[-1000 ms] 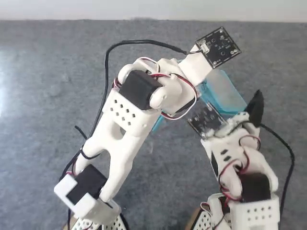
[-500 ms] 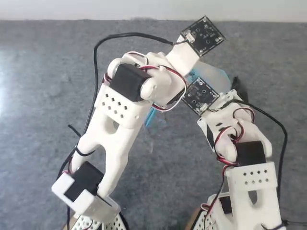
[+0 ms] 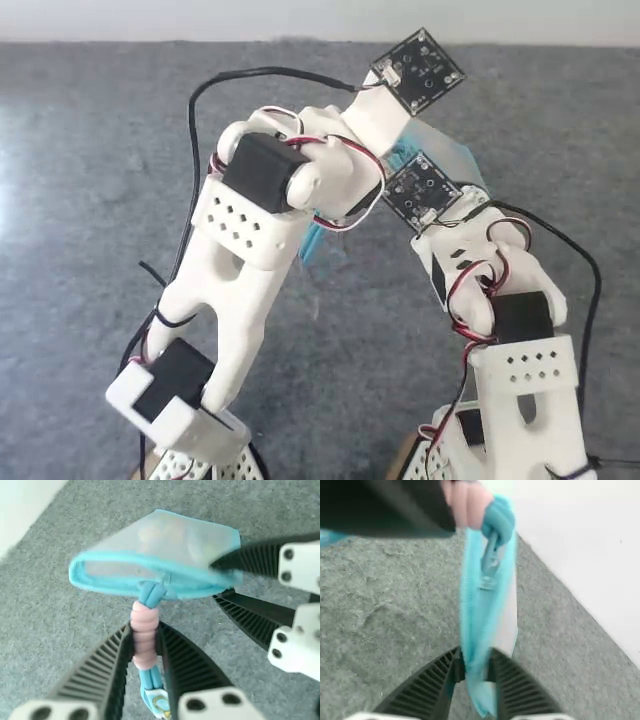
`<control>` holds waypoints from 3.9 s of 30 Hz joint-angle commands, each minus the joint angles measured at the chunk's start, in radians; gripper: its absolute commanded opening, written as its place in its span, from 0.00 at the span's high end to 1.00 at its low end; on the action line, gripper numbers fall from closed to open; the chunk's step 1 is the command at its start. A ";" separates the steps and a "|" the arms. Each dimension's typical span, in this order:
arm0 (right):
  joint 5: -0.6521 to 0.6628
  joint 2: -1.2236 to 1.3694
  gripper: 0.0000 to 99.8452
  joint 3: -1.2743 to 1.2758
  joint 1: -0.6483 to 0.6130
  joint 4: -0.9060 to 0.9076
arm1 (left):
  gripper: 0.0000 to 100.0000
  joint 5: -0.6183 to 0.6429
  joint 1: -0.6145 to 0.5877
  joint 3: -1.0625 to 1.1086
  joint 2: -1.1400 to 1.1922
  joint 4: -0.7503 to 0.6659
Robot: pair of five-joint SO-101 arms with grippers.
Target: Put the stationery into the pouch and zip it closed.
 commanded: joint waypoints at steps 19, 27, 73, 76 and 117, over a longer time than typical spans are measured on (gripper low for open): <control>0.009 -0.404 0.99 -0.186 -0.077 0.470 | 0.99 -0.061 -0.276 0.331 -0.018 -0.265; 0.023 -0.464 0.99 -0.180 -0.077 0.541 | 0.99 -0.060 -0.377 0.355 -0.011 -0.354; -0.310 -0.415 0.98 0.344 0.216 0.343 | 0.76 0.158 -0.463 1.871 -1.183 -1.122; -0.311 -0.415 0.99 0.416 0.240 0.315 | 0.76 0.158 -0.460 1.982 -1.310 -1.128; -0.311 -0.877 0.99 0.899 0.354 0.300 | 0.76 0.150 -0.494 2.296 -1.869 -0.462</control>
